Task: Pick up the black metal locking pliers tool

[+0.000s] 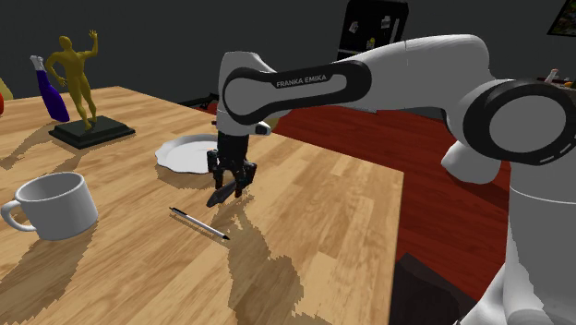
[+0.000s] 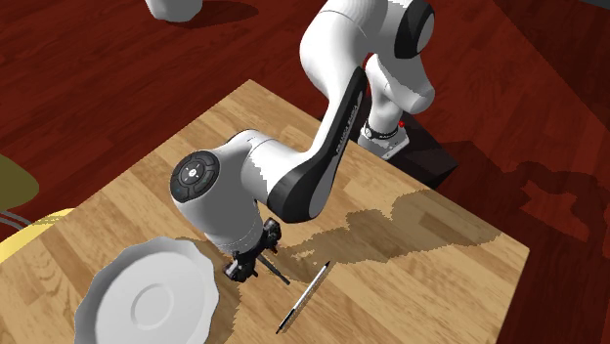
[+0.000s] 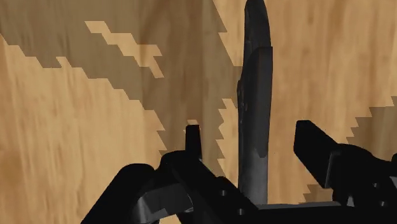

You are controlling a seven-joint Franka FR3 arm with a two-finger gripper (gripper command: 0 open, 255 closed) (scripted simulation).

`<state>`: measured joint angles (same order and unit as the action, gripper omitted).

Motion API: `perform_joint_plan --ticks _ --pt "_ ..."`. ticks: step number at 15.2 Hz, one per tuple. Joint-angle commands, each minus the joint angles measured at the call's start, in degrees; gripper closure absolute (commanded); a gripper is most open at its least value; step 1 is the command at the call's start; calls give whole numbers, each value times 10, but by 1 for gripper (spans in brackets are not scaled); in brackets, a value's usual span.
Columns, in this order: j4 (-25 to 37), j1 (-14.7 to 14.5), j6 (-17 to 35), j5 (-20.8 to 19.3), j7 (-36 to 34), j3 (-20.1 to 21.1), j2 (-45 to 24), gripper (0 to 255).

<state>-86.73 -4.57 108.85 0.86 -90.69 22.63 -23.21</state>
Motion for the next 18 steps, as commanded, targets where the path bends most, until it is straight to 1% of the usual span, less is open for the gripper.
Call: perform_joint_plan --ticks 1,9,18 --pt "-2 0 2 0 0 0 0 255" --pt "-1 0 1 0 0 0 0 255" --pt "60 -2 -65 1 -6 2 6 255"
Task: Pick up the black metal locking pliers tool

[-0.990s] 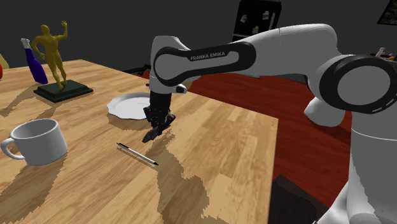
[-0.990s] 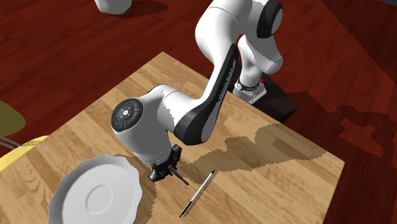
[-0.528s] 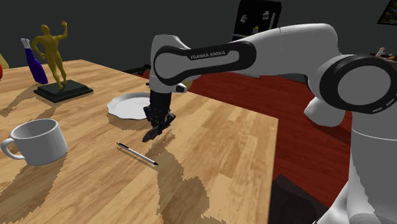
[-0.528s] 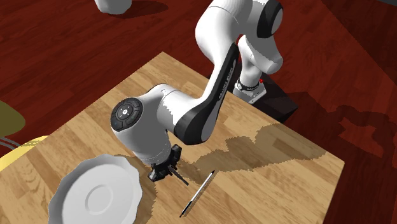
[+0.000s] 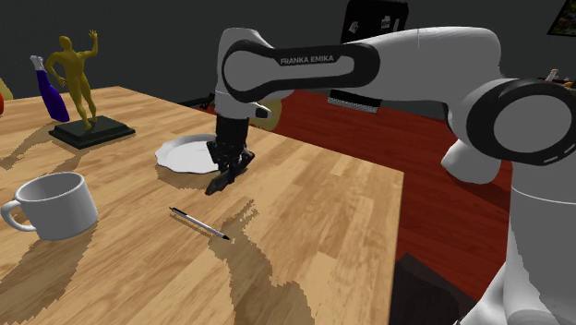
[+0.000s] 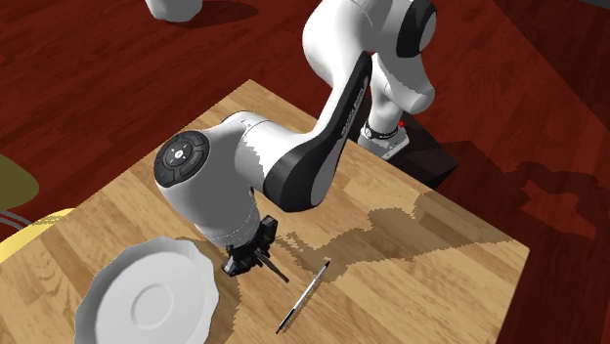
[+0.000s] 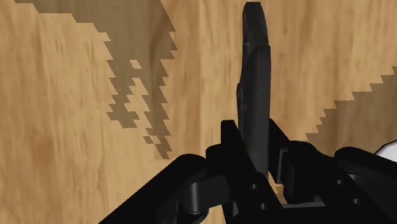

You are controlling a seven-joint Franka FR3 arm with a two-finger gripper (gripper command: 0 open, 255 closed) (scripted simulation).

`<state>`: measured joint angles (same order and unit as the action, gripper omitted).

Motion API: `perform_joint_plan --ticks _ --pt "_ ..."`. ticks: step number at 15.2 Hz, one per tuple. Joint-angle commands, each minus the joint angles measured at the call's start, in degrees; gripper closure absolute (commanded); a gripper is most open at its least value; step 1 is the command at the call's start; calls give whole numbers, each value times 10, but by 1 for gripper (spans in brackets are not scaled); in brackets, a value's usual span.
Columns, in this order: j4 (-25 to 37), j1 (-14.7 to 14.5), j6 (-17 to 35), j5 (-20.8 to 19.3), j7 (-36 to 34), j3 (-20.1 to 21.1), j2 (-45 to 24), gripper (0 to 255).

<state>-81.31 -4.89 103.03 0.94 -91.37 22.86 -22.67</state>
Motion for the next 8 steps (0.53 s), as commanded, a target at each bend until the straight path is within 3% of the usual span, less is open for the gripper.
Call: perform_joint_plan --ticks 1,8 --pt "14 0 -15 0 0 0 1 255" --pt "58 -3 -55 -1 -5 1 -2 255"
